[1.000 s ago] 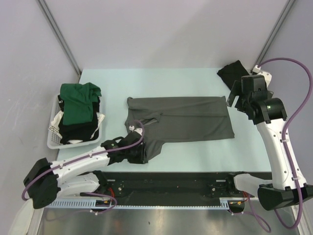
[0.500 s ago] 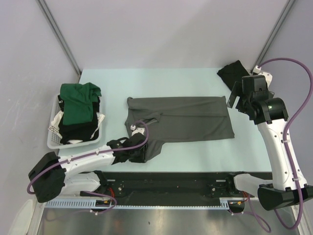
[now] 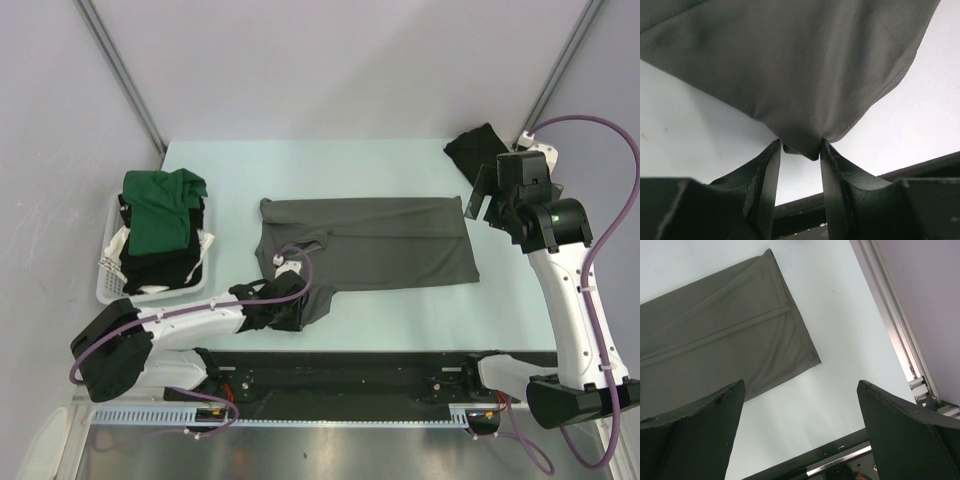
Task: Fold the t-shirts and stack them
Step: Grap the side of the flattened tshirt closest away from the robot with both arms
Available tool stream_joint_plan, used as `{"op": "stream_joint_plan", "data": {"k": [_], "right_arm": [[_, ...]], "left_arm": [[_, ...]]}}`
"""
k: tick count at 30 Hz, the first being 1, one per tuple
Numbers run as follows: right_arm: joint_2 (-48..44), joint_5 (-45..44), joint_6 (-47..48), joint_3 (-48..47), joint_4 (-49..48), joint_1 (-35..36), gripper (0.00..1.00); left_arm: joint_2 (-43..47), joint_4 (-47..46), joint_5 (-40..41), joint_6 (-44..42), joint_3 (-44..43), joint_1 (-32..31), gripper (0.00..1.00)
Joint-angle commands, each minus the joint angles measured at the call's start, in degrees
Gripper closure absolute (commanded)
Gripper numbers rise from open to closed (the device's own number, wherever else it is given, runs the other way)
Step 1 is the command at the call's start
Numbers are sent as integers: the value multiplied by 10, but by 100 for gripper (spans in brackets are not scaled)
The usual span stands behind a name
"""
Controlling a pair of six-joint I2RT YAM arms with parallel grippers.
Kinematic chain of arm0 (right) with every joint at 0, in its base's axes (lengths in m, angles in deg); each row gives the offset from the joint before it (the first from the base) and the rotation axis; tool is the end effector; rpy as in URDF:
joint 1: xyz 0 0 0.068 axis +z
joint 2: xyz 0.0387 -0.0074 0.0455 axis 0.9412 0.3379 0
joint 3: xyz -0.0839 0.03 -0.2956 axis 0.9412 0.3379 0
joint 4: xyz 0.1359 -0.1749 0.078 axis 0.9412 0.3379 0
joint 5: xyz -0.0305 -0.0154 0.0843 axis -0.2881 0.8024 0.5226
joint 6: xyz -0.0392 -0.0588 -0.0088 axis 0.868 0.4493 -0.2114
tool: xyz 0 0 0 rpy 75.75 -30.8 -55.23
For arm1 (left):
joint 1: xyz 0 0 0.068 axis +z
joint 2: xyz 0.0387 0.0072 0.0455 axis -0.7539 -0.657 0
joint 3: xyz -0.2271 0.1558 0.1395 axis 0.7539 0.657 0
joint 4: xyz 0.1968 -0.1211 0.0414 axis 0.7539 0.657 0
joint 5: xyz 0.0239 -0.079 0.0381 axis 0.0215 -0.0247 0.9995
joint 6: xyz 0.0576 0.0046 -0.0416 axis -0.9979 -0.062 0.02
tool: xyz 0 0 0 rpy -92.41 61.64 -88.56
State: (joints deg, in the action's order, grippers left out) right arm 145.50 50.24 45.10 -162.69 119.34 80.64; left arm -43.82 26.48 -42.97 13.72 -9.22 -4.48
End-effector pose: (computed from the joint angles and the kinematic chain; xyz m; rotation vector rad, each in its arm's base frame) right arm 0.1709 0.0058 0.4382 0.3809 2.2234 -0.2474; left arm 0.1205 -0.1462 0.1903 0.1775 2.6820 -0.3357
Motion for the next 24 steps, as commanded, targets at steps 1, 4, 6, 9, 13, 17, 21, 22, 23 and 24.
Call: {"op": "stream_joint_plan", "data": {"k": [1,4,6,9,13,17,21,22,23,24], "right_arm": [[6,-10,11,-30,-1,2,0],[8,-9,12,-30,-4,2,0],[11,-7,11,-31,-4,2,0],[14,-6,10,-29,-7,1,0],[15,-3,5,-24,-12,2,0],[17,3,-3,-12,-23,2,0],[18,11,-12,2,-35,2,0],[18,11,-13,4,-38,1,0],[18,12,-16,11,-43,2,0],[19,13,-17,14,-46,2,0]], "left_arm": [[-14,-27,7,-13,-16,-4,59],[-20,-30,6,-17,-20,-4,62],[-22,-31,5,-20,-23,-4,64],[-24,-30,2,-21,-24,-4,71],[-21,-21,-4,-22,-26,-4,82],[-7,2,-4,-26,-31,-4,90],[14,37,-4,-31,-46,-5,95],[22,45,-4,-35,-50,-4,96],[26,60,-3,-36,-60,-5,97],[30,67,-4,-36,-65,-5,97]]}}
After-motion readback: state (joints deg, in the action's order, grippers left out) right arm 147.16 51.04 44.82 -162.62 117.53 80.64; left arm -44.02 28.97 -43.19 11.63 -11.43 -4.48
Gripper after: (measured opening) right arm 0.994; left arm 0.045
